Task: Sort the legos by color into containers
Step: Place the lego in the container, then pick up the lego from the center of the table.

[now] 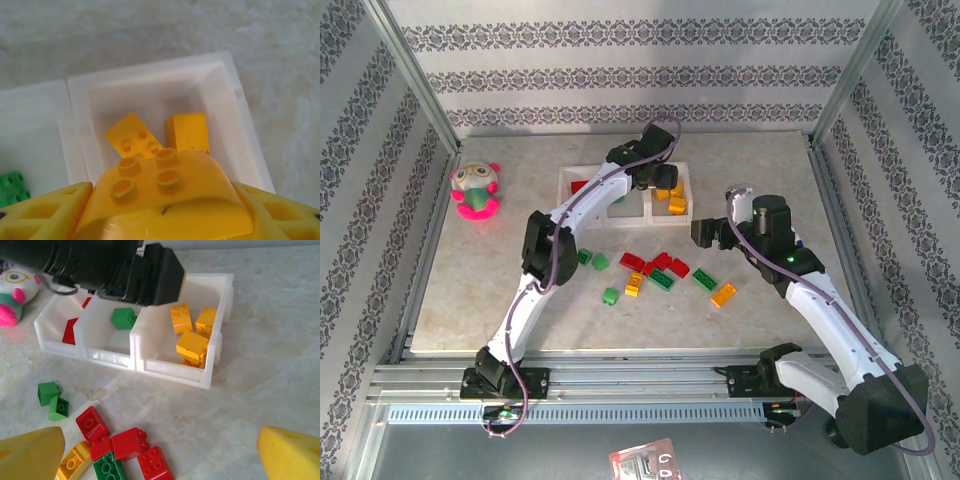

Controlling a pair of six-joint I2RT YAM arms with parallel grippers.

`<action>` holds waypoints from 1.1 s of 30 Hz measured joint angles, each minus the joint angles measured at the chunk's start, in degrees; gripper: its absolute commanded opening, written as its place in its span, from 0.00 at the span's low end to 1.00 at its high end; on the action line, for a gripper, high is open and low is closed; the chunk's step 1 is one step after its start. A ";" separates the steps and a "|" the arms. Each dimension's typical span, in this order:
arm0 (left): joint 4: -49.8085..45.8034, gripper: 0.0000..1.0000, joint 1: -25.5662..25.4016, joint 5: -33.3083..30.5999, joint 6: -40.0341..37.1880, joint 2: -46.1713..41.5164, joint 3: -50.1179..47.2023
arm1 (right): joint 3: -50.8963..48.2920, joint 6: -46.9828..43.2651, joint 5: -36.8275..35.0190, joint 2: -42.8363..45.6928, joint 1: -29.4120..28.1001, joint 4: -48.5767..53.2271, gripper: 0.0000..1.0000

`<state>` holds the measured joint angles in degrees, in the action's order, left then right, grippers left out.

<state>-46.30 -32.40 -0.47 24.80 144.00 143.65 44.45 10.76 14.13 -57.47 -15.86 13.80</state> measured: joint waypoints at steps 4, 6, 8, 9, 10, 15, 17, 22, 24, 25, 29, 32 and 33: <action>-0.22 0.63 1.11 0.46 -0.46 3.15 2.62 | 0.00 0.02 -0.37 0.46 0.00 0.55 0.98; -0.04 0.63 1.53 0.66 -1.03 3.50 2.84 | 0.00 0.02 -0.37 0.50 0.00 0.61 0.98; 0.11 0.63 1.90 1.40 -1.68 3.50 2.97 | 0.00 0.00 -0.35 0.44 0.00 0.61 0.98; 0.20 0.63 2.05 1.86 -1.97 3.50 2.97 | 0.00 0.00 -0.37 0.39 0.00 0.59 0.98; 0.31 0.63 2.08 2.23 -2.16 3.50 2.97 | 0.00 0.00 -0.35 0.26 0.00 0.59 0.98; 1.20 0.68 2.10 4.09 -2.58 3.50 2.97 | 0.04 -0.04 -0.33 -1.40 0.00 0.59 0.98; 1.95 0.77 2.10 5.16 -2.67 3.50 2.97 | 0.04 -0.04 -0.33 -1.62 0.00 0.59 0.98; 3.17 0.87 2.10 7.13 -2.56 3.50 2.97 | 0.04 -0.02 -0.31 -1.62 0.00 0.57 0.98; 3.45 0.89 2.10 7.43 -2.56 3.50 2.97 | 0.04 -0.02 -0.28 -1.62 0.00 0.59 0.98; 3.50 0.90 2.10 7.58 -2.58 3.50 2.97 | 0.04 -0.02 -0.28 -1.62 0.00 0.59 0.98; 3.50 0.97 2.10 7.80 -2.84 3.48 2.97 | 0.04 0.31 -0.79 -1.51 0.00 0.68 0.98; 3.50 0.99 2.10 7.80 -3.52 2.93 2.60 | 0.07 2.43 -3.02 -1.49 0.02 1.90 0.97; 3.58 0.99 2.10 7.80 -3.85 2.19 1.68 | 0.17 3.45 -3.93 -1.51 0.02 2.84 0.98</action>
<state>-42.72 -30.30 7.33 20.95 146.19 145.34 44.62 14.22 10.20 -58.98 -15.84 16.64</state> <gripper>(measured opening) 0.993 0.972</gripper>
